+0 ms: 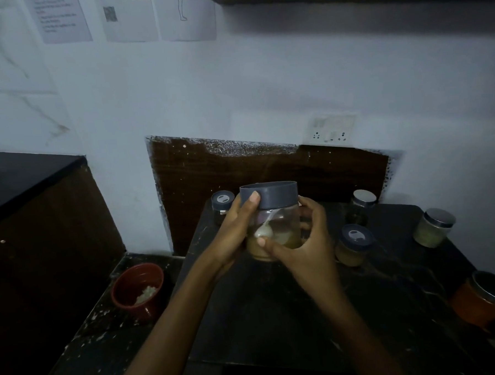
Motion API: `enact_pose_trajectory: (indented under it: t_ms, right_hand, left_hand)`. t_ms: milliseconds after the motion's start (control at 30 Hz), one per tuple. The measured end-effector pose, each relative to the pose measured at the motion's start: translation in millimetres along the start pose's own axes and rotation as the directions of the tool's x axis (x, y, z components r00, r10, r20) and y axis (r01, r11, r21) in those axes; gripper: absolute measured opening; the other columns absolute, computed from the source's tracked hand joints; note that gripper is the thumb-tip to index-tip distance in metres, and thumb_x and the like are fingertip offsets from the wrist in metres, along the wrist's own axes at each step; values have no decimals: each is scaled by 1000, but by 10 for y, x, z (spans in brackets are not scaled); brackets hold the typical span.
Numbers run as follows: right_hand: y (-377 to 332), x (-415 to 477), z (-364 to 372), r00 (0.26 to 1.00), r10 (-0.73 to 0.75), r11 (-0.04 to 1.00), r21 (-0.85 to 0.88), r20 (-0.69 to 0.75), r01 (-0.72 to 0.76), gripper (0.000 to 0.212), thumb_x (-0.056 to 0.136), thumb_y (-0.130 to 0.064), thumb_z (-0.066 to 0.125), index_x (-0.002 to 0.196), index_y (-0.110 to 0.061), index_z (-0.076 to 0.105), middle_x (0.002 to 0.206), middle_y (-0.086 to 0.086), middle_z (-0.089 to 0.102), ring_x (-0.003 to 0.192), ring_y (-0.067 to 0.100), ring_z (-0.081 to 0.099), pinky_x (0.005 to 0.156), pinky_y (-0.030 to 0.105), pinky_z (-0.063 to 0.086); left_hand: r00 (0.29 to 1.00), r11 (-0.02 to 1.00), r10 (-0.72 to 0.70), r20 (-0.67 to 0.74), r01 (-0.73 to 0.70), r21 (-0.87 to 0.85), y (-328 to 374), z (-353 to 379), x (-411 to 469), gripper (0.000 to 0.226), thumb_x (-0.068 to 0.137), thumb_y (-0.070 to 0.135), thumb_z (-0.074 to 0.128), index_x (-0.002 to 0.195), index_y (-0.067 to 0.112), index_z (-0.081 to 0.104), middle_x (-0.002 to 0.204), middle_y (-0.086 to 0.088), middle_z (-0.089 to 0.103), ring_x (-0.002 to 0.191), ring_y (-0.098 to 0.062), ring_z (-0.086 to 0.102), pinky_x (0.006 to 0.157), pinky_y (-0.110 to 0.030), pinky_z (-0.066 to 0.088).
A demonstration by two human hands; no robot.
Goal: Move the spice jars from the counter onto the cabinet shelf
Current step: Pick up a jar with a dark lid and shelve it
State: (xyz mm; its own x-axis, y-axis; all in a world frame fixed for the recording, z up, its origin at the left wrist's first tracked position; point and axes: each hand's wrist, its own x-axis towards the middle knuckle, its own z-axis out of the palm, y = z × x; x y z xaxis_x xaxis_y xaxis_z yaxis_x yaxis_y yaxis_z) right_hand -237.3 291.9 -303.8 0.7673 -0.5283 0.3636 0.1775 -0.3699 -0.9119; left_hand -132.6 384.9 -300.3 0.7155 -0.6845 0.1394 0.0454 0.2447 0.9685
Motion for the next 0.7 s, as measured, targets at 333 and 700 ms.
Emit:
enact_pose_trajectory:
  t_ms: [333, 700]
  right_hand:
    - [-47, 20, -130, 981, 196, 901, 392, 14, -186, 62, 57, -25, 78, 114, -26, 52, 109, -3, 67, 96, 11, 67, 75, 31, 56]
    - [-33, -18, -99, 966, 231, 840, 477, 118, -259, 51, 71, -29, 71, 119, -20, 56, 108, -3, 69, 102, 16, 66, 85, 40, 55]
  left_hand:
    - [997, 997, -49, 51, 53, -64, 48, -44, -68, 59, 84, 58, 34, 127, 21, 52, 116, -6, 68, 108, -18, 64, 84, -27, 54]
    - [998, 991, -61, 34, 65, -121, 87, 43, -91, 50, 81, 53, 40, 116, 22, 58, 110, -9, 69, 101, -20, 66, 88, -35, 54]
